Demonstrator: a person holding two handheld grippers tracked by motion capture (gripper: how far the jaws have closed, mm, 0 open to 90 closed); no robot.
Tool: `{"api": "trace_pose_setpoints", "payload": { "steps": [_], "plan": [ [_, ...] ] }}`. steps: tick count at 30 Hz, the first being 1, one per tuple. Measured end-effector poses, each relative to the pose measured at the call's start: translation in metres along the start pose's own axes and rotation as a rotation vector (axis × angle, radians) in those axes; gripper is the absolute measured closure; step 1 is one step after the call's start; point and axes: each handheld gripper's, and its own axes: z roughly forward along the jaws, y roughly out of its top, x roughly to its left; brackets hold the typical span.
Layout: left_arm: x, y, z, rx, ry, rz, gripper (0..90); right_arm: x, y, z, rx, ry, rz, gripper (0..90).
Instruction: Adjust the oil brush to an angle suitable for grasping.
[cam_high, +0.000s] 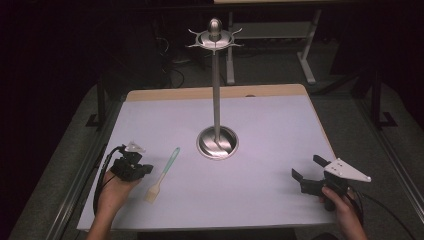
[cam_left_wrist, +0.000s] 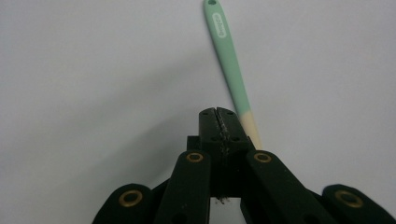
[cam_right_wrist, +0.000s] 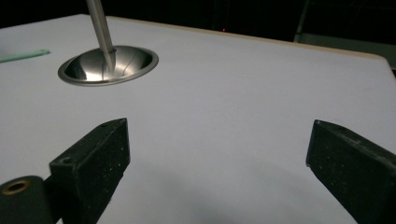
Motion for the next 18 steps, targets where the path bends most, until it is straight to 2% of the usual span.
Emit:
{"api": "trace_pose_setpoints", "payload": {
  "steps": [2, 3, 5, 9, 10, 11, 14, 16, 18],
  "plan": [
    [-0.001, 0.005, 0.001, -0.004, -0.004, -0.012, 89.7, 0.0, 0.001, 0.003, 0.033, 0.017, -0.012, 5.6],
    [0.0, 0.008, 0.001, -0.001, -0.003, 0.0, 89.6, 0.001, 0.002, 0.004, 0.048, 0.023, -0.013, 5.7],
    [0.001, 0.014, 0.003, -0.003, -0.005, -0.007, 87.0, 0.002, 0.002, 0.006, 0.06, 0.031, -0.023, 5.8],
    [0.004, 0.027, 0.009, -0.002, -0.017, -0.003, 84.6, 0.001, 0.002, 0.004, 0.051, 0.031, -0.018, 5.8],
    [0.005, 0.031, 0.012, -0.002, -0.027, -0.018, 83.3, 0.001, 0.001, 0.004, 0.045, 0.027, -0.013, 5.8],
    [0.006, 0.035, 0.015, 0.019, -0.041, -0.013, 80.8, 0.0, 0.001, 0.004, 0.043, 0.026, -0.011, 5.8],
    [0.006, 0.048, 0.023, 0.023, -0.053, -0.012, 75.4, -0.001, 0.002, 0.004, 0.047, 0.029, 0.001, 5.8],
    [0.005, 0.055, 0.032, 0.061, -0.071, -0.007, 71.0, -0.002, 0.002, 0.005, 0.051, 0.036, 0.005, 5.8],
    [0.004, 0.061, 0.04, 0.085, -0.062, 0.003, 67.2, -0.003, 0.002, 0.005, 0.058, 0.045, 0.019, 5.8]
  ]
}}
